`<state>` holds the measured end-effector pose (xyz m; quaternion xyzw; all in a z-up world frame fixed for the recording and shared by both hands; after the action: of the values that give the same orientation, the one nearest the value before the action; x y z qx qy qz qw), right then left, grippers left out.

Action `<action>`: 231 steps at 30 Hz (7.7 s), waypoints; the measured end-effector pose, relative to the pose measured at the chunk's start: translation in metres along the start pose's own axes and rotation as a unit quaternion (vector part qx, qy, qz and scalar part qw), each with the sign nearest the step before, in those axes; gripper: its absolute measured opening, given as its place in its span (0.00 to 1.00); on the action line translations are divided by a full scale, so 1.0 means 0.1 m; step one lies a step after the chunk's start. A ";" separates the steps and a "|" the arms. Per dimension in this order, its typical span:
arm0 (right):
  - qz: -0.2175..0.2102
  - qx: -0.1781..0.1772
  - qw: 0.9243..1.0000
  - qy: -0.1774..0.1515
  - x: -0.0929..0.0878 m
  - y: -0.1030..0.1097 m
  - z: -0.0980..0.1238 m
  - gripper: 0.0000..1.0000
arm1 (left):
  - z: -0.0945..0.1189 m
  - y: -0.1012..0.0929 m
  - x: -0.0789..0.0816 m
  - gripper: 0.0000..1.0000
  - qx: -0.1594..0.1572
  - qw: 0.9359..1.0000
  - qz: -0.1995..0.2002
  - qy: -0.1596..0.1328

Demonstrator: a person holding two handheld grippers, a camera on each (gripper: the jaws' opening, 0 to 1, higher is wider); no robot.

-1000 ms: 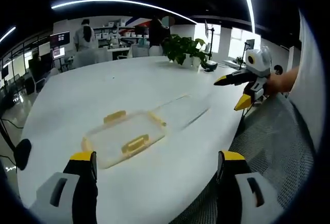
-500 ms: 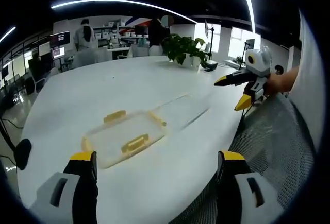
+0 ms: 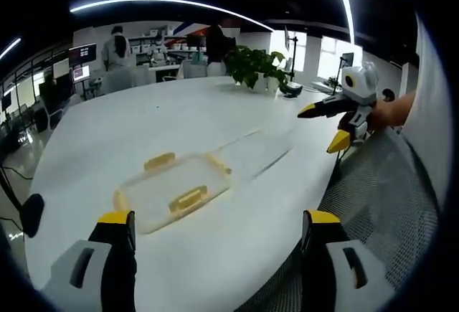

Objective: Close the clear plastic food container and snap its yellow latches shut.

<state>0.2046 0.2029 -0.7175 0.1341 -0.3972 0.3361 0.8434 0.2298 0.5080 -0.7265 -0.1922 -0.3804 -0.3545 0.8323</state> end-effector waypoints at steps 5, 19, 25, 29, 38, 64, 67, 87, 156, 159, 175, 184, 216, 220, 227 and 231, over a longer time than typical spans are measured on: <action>0.012 0.000 1.000 0.004 0.01 0.02 0.00 0.81 | 0.01 0.00 0.01 0.98 0.003 1.000 -0.001 0.000; 0.049 -0.006 0.999 0.000 0.09 0.04 0.02 0.76 | 0.02 0.01 0.02 0.97 0.006 1.000 -0.002 -0.002; 0.055 -0.008 0.998 -0.001 0.12 0.00 0.00 0.76 | 0.02 0.01 0.02 0.97 0.008 1.000 -0.003 0.001; 0.064 -0.003 0.998 0.002 0.14 0.00 -0.02 0.76 | 0.02 0.00 0.04 0.96 0.009 1.000 -0.010 0.002; 0.076 0.002 0.997 0.002 0.20 -0.01 -0.08 0.76 | 0.03 0.03 0.06 0.95 0.013 1.000 -0.013 0.000; 0.127 0.036 0.991 0.024 0.41 -0.01 -0.32 0.75 | -0.06 0.23 0.06 0.94 0.018 1.000 -0.008 0.007; 0.128 0.044 0.991 0.023 0.45 0.01 -0.35 0.75 | -0.08 0.27 0.06 0.94 0.016 1.000 -0.006 0.006; 0.153 0.063 0.986 0.031 0.60 0.00 -0.56 0.73 | -0.17 0.42 0.07 0.93 0.008 1.000 -0.014 0.017; 0.228 0.141 0.960 0.083 0.92 0.06 -1.16 0.67 | -0.29 0.76 0.02 0.81 -0.006 0.994 -0.073 0.081; 0.233 0.145 0.958 0.089 0.93 0.07 -1.19 0.66 | -0.30 0.76 0.01 0.80 -0.011 0.993 -0.080 0.089; 0.258 0.150 0.947 0.120 1.02 0.04 -1.34 0.66 | -0.35 0.86 0.01 0.79 -0.029 0.984 -0.125 0.123; 0.274 0.160 0.938 0.138 1.00 0.05 -1.41 0.66 | -0.38 0.95 0.04 0.77 -0.035 0.977 -0.154 0.140; 0.321 0.170 0.907 0.214 1.08 0.08 -1.67 0.59 | -0.50 1.25 0.15 0.67 -0.056 0.940 -0.273 0.197; 0.329 0.174 0.901 0.224 1.05 0.08 -1.70 0.58 | -0.52 1.28 0.17 0.67 -0.059 0.934 -0.288 0.205; 0.330 0.178 0.895 0.241 1.03 0.07 -1.75 0.57 | -0.58 1.30 0.19 0.65 -0.068 0.914 -0.333 0.221; 0.334 0.183 0.890 0.252 1.00 0.06 -1.78 0.57 | -0.60 1.29 0.21 0.64 -0.075 0.906 -0.351 0.225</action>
<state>0.3489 0.3409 -0.7574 0.0562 -0.1242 0.6872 0.7135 0.3644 0.5505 -0.7550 -0.0234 -0.1982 -0.6851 0.7006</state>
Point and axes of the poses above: the point that each gripper's makers call its tool centre point, and the gripper's own axes: z roughly backward along the fingers, y roughly to its left, x roughly out of its top, the point moved 7 cm from there along z, roughly backward along the fingers, and after that the axes turned 8 degrees about y, right-handed, at the moved point
